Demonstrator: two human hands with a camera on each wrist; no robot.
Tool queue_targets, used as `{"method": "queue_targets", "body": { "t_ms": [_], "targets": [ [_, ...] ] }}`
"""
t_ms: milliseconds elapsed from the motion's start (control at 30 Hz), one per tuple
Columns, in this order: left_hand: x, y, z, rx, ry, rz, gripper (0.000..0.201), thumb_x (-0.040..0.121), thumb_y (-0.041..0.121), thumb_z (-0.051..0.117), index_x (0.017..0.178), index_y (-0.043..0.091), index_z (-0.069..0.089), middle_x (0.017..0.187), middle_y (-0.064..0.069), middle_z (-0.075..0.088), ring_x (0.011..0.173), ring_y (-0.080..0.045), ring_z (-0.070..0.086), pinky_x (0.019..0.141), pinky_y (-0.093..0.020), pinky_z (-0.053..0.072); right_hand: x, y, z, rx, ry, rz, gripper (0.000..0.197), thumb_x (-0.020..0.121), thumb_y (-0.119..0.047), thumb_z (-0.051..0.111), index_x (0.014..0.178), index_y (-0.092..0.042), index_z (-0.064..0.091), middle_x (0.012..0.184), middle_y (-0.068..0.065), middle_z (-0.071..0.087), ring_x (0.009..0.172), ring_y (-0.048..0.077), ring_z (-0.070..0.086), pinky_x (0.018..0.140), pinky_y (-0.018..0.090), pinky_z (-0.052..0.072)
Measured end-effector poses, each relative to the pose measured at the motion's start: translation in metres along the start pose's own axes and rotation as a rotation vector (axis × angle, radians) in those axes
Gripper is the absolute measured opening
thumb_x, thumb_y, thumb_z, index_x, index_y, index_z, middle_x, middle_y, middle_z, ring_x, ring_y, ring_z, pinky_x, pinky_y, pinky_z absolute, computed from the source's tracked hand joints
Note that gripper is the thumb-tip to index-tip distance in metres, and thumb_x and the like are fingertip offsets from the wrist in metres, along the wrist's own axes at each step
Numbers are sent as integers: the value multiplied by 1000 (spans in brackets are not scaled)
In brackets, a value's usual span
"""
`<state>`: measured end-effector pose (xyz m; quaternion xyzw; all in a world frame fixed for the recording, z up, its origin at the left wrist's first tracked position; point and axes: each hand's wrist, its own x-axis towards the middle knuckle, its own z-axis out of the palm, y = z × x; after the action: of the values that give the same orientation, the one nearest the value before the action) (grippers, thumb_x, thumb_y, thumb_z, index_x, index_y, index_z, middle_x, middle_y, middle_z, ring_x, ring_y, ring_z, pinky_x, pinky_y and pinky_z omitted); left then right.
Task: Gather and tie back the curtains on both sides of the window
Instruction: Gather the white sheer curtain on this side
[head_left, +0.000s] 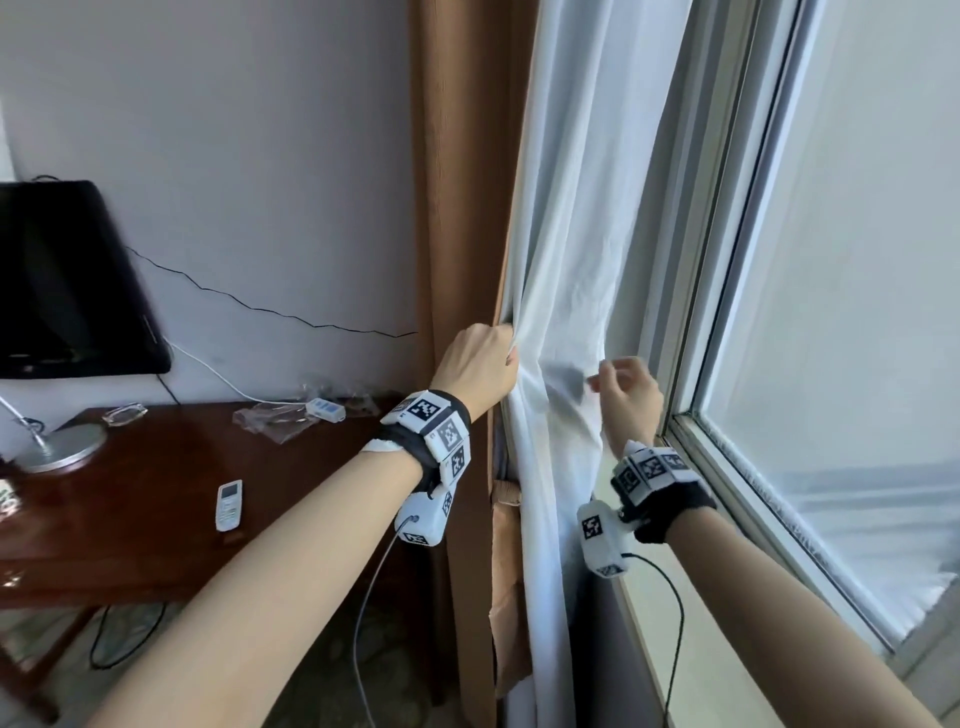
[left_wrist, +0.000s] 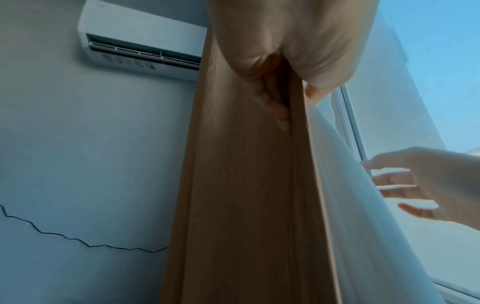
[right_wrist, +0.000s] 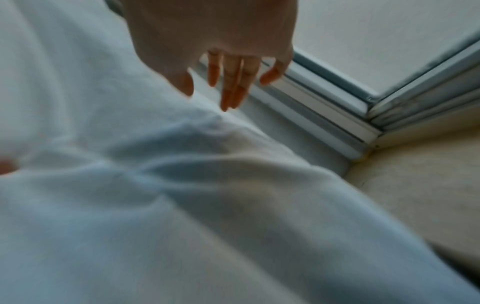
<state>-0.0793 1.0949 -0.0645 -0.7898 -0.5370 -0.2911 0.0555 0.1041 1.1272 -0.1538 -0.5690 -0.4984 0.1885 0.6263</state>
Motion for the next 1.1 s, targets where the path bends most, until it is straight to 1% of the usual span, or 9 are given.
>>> {"method": "queue_targets", "body": {
  "t_ms": [133,200,333,433,533,767,867,1000,1100],
  "targets": [
    [-1,-13,-5,33,11,-7,13,90,6,46,79,3,52,85,-26,62,82,-43,60,69,-43,47,40,12,-1,56,-308,282,78,88,-33,64,151,-23,19,150,1,33,136,22,36,106,33,31],
    [2,-16,-9,21,11,-39,13,90,5,46,84,-2,55,88,-27,63,84,-43,60,69,-42,48,53,16,5,33,-430,307,73,90,-31,62,151,-18,24,141,-3,39,133,21,40,102,28,32],
    [8,-23,-10,27,-6,-65,14,89,3,46,75,5,44,87,-27,61,83,-44,59,69,-42,47,56,22,20,-143,-282,138,45,84,-37,63,117,-9,60,108,12,67,98,26,63,84,32,51],
    [9,-24,-6,35,-4,-78,11,88,3,47,77,3,47,87,-28,61,85,-46,59,70,-43,47,48,26,20,-160,-203,56,22,90,-27,59,89,-6,64,73,12,61,69,21,52,61,29,41],
    [9,-26,-2,35,17,-82,9,89,3,47,85,-2,53,90,-29,62,88,-47,59,72,-45,48,34,24,9,-137,-145,29,25,90,-26,61,66,-22,53,58,-1,49,55,15,43,50,25,34],
    [11,-19,7,40,52,-68,12,91,5,45,90,-3,54,93,-29,61,88,-48,58,72,-46,44,-2,16,-24,-235,-63,-90,15,89,-21,60,79,-11,55,62,2,59,62,25,56,57,29,38],
    [13,-15,12,1,57,-82,10,90,6,46,87,-1,52,91,-29,61,86,-48,58,72,-46,46,-34,2,-26,-345,-106,-223,10,92,-15,55,86,-12,48,52,-3,46,56,30,51,55,31,33],
    [14,-3,16,-129,35,-117,9,85,9,49,76,7,47,87,-24,62,83,-42,59,69,-41,50,-67,-5,-3,-467,-218,-453,10,88,-8,52,95,-3,46,58,8,48,54,40,50,48,35,34],
    [12,9,13,-232,-33,-117,8,80,16,53,75,11,50,86,-18,63,82,-37,60,69,-39,53,-71,-13,21,-512,-217,-501,9,89,-5,49,91,-8,41,64,3,42,48,33,40,49,30,25]
  ]
}}
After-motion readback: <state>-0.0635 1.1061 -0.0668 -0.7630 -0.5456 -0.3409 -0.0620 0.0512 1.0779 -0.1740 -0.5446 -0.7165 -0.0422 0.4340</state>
